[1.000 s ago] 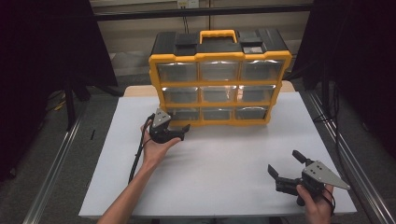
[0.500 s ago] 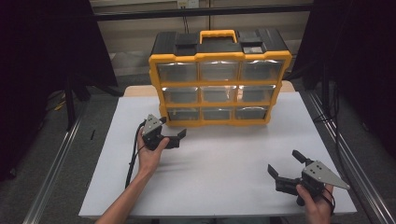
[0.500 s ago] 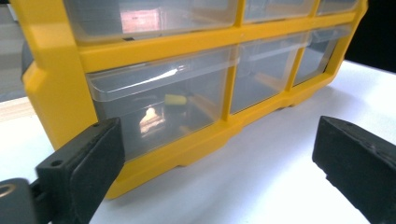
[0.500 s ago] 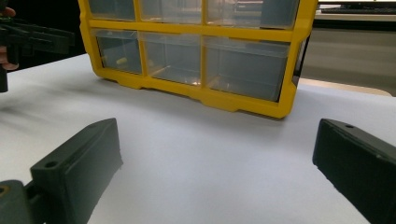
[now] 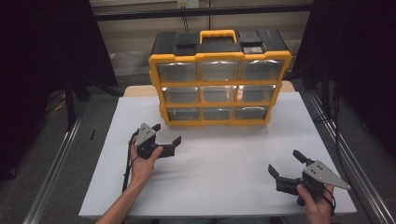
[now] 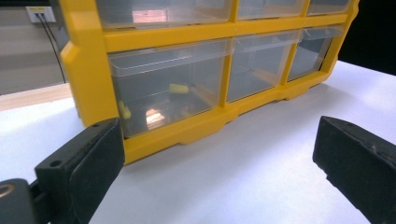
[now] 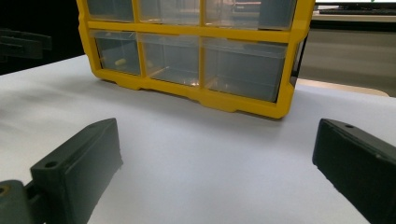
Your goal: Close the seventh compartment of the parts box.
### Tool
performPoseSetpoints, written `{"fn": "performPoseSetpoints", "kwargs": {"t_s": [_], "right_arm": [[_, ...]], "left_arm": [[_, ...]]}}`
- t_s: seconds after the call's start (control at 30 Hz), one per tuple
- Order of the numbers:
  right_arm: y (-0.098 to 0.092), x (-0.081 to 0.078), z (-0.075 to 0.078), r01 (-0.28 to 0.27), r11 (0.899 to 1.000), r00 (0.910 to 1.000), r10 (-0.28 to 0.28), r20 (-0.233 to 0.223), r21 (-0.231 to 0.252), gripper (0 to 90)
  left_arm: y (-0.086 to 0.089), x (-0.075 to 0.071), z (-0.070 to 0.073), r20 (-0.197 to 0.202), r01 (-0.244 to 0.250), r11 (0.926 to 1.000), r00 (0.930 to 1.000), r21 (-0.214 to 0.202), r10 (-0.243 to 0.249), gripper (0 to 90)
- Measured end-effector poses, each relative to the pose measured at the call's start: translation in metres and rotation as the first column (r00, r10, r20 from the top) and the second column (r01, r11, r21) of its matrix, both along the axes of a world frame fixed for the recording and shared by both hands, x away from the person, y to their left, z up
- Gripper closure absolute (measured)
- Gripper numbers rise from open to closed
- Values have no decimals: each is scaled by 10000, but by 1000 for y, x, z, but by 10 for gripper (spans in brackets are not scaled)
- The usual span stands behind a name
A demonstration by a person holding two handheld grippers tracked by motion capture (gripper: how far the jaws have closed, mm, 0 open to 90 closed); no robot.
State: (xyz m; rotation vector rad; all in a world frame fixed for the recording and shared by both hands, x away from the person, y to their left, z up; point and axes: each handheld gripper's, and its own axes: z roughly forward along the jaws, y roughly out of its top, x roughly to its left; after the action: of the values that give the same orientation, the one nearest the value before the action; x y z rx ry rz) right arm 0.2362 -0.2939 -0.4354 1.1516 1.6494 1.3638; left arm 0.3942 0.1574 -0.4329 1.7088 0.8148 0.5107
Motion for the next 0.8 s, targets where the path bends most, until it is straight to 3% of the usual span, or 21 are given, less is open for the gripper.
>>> {"fn": "performPoseSetpoints", "kwargs": {"t_s": [0.33,0.57,0.8], "right_arm": [[-2,0,1,81,10000,10000,-81,53,16,10],[-2,0,1,38,10000,10000,-38,60,-3,10],[-2,0,1,81,10000,9999,-81,61,6,10]], "left_arm": [[14,-22,1,458,-181,9994,9988,287,168,24],[25,-38,6,198,-506,9986,9985,-155,509,25],[33,-51,10,383,-689,9974,9968,-214,697,31]]}}
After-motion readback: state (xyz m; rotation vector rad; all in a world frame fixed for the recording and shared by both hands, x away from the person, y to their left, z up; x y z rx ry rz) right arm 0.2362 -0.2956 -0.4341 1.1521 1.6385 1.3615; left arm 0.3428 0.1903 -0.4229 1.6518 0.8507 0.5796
